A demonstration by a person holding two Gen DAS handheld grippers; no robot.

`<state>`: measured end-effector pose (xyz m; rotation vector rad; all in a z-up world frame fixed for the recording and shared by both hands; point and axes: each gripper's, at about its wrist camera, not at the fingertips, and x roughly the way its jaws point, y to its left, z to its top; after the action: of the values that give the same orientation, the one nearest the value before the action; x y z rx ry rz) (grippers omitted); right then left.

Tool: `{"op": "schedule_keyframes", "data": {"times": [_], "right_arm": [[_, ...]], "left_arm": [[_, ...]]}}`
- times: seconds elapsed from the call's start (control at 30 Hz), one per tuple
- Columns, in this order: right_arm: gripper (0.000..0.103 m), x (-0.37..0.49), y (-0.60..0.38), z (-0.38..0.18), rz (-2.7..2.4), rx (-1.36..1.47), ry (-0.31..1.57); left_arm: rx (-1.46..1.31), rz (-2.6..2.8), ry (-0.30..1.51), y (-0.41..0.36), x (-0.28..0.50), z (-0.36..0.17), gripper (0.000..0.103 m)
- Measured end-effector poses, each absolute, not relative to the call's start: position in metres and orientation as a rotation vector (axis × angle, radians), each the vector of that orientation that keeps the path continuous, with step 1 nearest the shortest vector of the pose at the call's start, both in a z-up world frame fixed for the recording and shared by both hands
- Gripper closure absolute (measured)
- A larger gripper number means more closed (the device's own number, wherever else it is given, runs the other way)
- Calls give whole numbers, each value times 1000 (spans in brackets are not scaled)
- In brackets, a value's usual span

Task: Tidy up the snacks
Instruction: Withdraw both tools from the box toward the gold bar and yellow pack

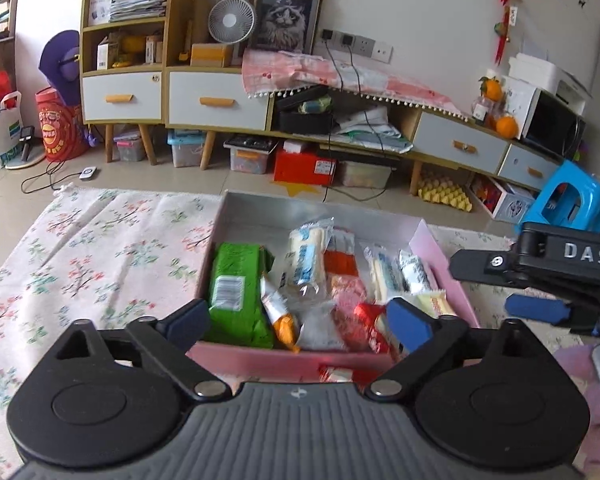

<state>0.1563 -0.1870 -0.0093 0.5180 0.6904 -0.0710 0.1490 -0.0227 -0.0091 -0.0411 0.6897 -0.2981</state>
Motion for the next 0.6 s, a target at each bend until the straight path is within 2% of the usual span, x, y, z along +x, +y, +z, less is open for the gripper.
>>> {"op": "schedule_keyframes", "data": {"times": [0.27, 0.6], "right_arm": [[8, 130, -171, -1, -10, 348, 706], [7, 85, -158, -6, 55, 155, 721]], "left_arm": [[-13, -256, 722, 2, 137, -4, 1], [36, -256, 778, 30, 114, -15, 1]]}}
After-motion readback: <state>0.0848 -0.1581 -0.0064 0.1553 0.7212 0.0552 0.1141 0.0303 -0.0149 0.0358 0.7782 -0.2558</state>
